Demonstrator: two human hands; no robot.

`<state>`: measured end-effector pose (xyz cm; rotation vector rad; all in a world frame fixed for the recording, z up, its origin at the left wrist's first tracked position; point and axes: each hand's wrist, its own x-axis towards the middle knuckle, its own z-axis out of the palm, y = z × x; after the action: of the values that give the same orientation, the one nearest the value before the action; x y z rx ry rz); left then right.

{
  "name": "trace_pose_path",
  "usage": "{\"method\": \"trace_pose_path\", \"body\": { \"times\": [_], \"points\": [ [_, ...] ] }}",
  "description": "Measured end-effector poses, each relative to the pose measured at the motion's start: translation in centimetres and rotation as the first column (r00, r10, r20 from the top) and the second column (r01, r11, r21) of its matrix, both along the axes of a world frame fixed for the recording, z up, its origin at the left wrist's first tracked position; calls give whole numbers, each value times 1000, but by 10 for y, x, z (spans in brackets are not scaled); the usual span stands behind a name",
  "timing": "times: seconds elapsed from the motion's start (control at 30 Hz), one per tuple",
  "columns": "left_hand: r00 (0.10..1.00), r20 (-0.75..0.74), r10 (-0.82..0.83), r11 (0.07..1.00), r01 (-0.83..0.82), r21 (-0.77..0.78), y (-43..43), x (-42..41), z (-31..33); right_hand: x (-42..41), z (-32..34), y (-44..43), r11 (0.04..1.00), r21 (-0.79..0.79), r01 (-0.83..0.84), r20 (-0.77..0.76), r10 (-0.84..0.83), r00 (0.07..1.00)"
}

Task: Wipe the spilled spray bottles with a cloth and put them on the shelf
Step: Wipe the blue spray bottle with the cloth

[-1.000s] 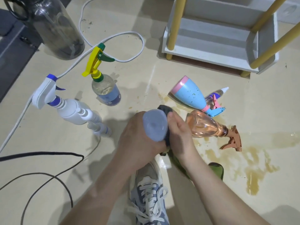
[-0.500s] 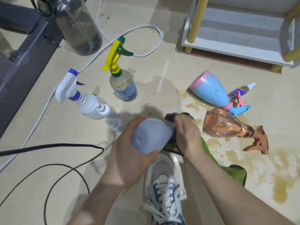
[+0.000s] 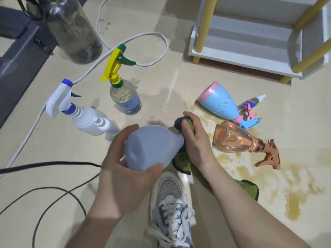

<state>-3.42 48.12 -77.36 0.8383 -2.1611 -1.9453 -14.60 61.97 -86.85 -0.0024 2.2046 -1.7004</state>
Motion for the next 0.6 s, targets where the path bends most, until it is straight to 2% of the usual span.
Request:
{"method": "trace_pose_path", "body": {
  "times": [0.13, 0.27, 0.33, 0.4, 0.47, 0.5, 0.6],
  "points": [
    [991, 70, 117, 968, -130, 217, -14, 2, -10, -12, 6, -2, 995, 95, 13, -39, -9, 999],
    [981, 87, 171, 896, -192, 401, -15, 8, -17, -26, 19, 4, 957, 142, 255, 83, -268, 960],
    [980, 79, 182, 870, -198, 452, -15, 8, -19, -26, 29, 13, 981, 4, 196, 226, -192, 955],
    [980, 76, 186, 857, -200, 475, -16, 7, -20, -19, 35, 23, 987, -146, 59, 369, -1, 930],
    [977, 76, 200, 840, -211, 499, -14, 7, -21, -15, 39, 31, 989, -121, -80, 351, 118, 929],
    [975, 86, 204, 828, -219, 516, -11, 7, -20, -15, 38, 32, 994, -64, -93, 300, 108, 948],
    [974, 113, 196, 732, -222, 645, -6, 7, -26, -17, 41, 29, 990, 142, 15, 95, -29, 995]
  ]
}}
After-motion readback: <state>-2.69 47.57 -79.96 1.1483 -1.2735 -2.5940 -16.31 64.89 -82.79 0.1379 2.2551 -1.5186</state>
